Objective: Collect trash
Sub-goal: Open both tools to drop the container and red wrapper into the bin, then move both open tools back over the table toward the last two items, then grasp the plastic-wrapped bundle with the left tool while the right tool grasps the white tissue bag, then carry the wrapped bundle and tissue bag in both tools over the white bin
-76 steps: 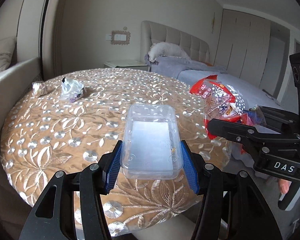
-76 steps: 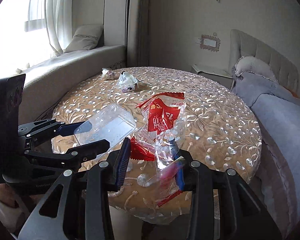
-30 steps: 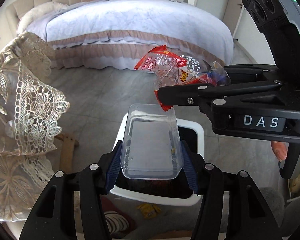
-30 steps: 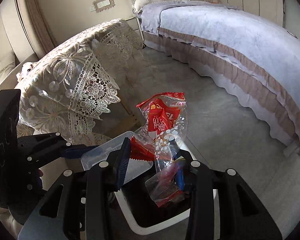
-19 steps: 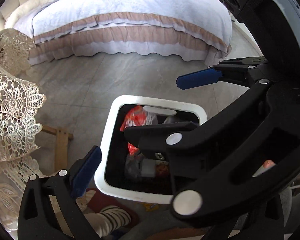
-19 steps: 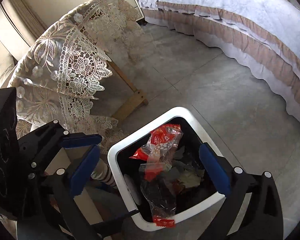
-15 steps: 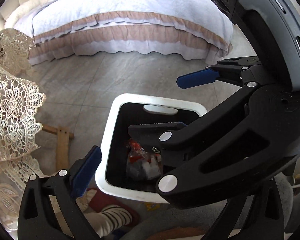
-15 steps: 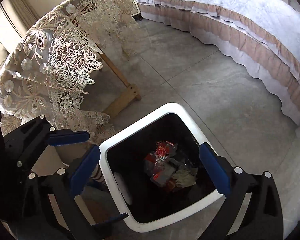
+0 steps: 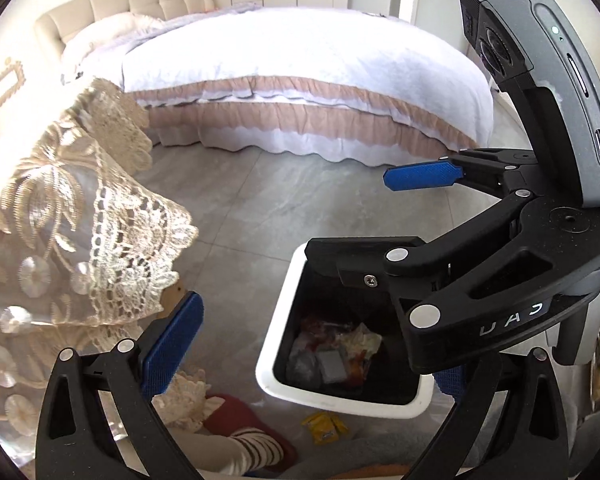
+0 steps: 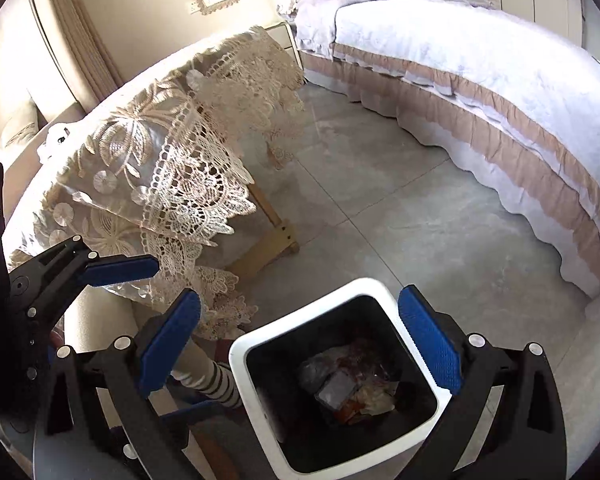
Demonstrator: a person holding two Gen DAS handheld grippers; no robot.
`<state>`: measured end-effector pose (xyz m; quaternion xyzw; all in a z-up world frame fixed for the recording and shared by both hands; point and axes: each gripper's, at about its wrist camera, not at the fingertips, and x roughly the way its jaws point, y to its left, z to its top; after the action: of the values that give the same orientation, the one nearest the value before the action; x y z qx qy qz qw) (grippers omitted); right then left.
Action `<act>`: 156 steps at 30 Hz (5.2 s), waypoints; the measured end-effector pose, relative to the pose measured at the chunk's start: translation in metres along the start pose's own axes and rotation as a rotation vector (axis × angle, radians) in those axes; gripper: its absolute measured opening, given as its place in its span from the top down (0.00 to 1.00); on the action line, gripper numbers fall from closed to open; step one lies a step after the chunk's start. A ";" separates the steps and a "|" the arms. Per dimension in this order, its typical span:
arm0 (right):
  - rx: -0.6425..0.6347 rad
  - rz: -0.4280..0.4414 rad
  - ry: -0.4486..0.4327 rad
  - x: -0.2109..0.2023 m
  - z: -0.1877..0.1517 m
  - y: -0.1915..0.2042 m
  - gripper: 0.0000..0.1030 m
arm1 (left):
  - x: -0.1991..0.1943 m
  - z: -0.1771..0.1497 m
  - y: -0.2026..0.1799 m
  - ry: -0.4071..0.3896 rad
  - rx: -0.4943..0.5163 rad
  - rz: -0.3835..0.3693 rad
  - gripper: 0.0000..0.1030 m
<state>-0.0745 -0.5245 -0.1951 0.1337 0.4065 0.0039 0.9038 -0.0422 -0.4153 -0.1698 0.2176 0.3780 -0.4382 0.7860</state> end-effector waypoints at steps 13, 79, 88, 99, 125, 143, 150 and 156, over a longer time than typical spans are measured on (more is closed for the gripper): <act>-0.246 0.125 -0.210 -0.042 0.069 0.103 0.04 | -0.097 0.009 0.061 -0.233 -0.096 0.190 0.05; -0.799 0.413 -0.040 0.225 0.248 0.529 0.04 | -0.250 -0.117 0.601 -0.158 -0.775 0.804 0.05; -0.814 0.335 0.033 0.251 0.255 0.534 0.04 | -0.226 -0.122 0.639 -0.102 -0.873 0.685 0.34; -0.786 0.337 0.162 0.274 0.258 0.536 0.04 | -0.238 -0.124 0.619 -0.178 -0.913 0.672 0.51; -0.744 0.340 -0.119 0.043 0.157 0.372 0.42 | -0.268 -0.096 0.308 -0.413 -0.706 0.598 0.51; -0.526 0.174 -0.212 -0.041 0.081 0.226 0.41 | -0.203 -0.065 0.172 -0.394 -0.479 0.391 0.51; -0.457 0.104 -0.226 -0.056 0.073 0.184 0.41 | -0.179 -0.039 0.137 -0.373 -0.397 0.369 0.51; -0.384 0.056 -0.207 -0.061 0.061 0.147 0.41 | -0.147 -0.019 0.106 -0.335 -0.318 0.289 0.51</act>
<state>-0.0554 -0.4045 -0.0752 -0.0297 0.2996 0.0928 0.9491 -0.0081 -0.2703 -0.0652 0.0677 0.2719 -0.2863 0.9162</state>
